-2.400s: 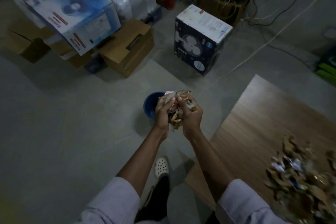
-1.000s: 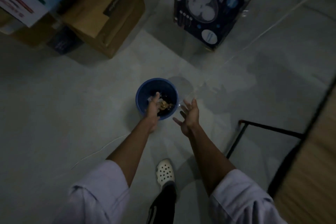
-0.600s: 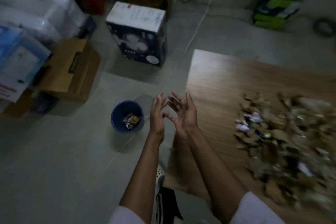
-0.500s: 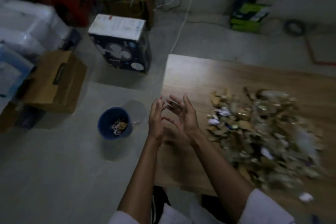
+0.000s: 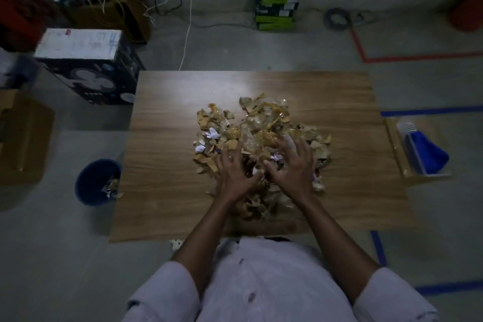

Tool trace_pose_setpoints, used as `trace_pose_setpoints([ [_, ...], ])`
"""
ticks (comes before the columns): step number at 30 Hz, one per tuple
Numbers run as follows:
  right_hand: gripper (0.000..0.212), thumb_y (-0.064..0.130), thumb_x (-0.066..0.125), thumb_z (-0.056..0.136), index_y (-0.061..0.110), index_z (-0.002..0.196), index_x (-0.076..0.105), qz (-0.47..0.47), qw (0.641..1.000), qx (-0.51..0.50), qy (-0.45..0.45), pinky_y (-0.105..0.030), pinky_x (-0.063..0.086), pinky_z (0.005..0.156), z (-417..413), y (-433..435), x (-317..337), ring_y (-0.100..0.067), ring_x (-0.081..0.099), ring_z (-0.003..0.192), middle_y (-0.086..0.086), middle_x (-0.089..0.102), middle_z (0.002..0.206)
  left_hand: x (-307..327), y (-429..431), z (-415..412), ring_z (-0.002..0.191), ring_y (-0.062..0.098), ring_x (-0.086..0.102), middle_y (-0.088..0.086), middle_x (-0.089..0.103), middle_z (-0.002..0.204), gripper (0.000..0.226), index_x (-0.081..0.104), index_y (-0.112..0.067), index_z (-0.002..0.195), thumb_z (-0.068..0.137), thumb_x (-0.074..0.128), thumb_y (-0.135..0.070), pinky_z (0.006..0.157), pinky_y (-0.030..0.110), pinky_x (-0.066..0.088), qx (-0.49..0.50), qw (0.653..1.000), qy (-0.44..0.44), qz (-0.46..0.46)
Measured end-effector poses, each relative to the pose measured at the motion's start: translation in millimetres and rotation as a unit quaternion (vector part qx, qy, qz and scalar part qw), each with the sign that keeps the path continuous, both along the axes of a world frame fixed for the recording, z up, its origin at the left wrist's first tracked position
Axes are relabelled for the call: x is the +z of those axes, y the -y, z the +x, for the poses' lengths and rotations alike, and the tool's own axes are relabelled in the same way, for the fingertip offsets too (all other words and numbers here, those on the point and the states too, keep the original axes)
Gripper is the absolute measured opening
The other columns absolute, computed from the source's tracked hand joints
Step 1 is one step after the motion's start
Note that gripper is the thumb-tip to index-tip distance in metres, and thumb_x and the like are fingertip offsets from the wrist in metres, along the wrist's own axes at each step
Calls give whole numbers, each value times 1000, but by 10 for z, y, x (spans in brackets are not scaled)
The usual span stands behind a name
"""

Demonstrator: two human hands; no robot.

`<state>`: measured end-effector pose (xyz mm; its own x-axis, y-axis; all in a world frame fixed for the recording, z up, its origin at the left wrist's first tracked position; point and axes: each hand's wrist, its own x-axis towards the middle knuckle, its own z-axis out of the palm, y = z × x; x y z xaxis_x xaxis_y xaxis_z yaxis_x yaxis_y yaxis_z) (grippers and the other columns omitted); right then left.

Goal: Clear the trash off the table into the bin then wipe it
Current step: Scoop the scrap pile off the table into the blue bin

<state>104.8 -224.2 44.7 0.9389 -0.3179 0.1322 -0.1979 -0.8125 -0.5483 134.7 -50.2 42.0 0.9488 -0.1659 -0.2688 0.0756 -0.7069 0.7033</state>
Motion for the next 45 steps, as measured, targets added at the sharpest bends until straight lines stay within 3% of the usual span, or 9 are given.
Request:
trace_pose_setpoints([
  [6,109,65,87,62,61,151,23,66,986,-12,-153,-68,20,116,91,155,-55,-40,-6,156,1,-8,171,-29,225,21,154,39,-7,4,-6,169,103,17,-44,159,74,74,-60,112,76,20,-67,997,-46,19],
  [13,98,47,89,69,43,153,36,100,962,70,-243,-50,43,111,283,-77,-302,-45,24,149,-16,-3,167,-33,295,90,154,37,-1,7,-2,169,115,9,-23,162,70,79,-25,118,66,19,-108,989,-90,55],
  [19,81,47,86,74,36,147,50,102,968,32,-228,-48,44,107,366,-233,-288,-43,32,146,-16,5,167,-95,173,62,130,24,51,8,45,147,116,14,-32,158,57,69,-15,104,50,51,41,982,-106,-153],
  [26,74,21,84,72,28,141,58,165,970,-2,-176,-40,46,105,267,-110,-131,-41,46,134,-22,37,151,74,38,175,107,13,64,-4,55,132,92,39,-28,151,75,59,22,77,45,63,213,909,-112,-339],
  [32,90,71,77,58,45,140,49,246,958,-28,-146,-46,61,88,267,32,39,-27,64,113,-5,60,132,100,2,149,93,16,68,4,71,109,29,74,-9,109,81,70,-2,68,21,54,331,891,-18,-310],
  [35,97,50,90,68,29,151,45,355,926,-45,-122,-44,58,95,214,54,384,-26,57,125,-7,54,142,248,81,144,77,16,61,3,69,88,11,73,-13,95,86,70,-19,61,25,47,352,835,-124,-404],
  [41,97,29,92,64,15,149,49,479,862,14,-167,-29,58,67,-47,169,534,-29,71,106,-14,68,128,493,236,130,82,23,66,8,66,90,52,70,-9,102,89,63,-59,74,34,58,242,699,-369,-563],
  [43,83,26,91,65,25,140,55,441,876,36,-193,-32,60,73,-111,186,551,-26,71,106,-5,70,122,646,336,114,103,31,63,14,64,108,51,65,-4,113,92,67,-50,105,46,46,187,704,-383,-568],
  [45,78,38,88,57,29,129,61,405,892,45,-196,-37,62,78,-142,191,576,-23,71,104,-1,71,118,658,399,134,80,26,67,10,70,87,27,73,-4,82,94,66,-27,102,41,45,175,733,-385,-532],
])
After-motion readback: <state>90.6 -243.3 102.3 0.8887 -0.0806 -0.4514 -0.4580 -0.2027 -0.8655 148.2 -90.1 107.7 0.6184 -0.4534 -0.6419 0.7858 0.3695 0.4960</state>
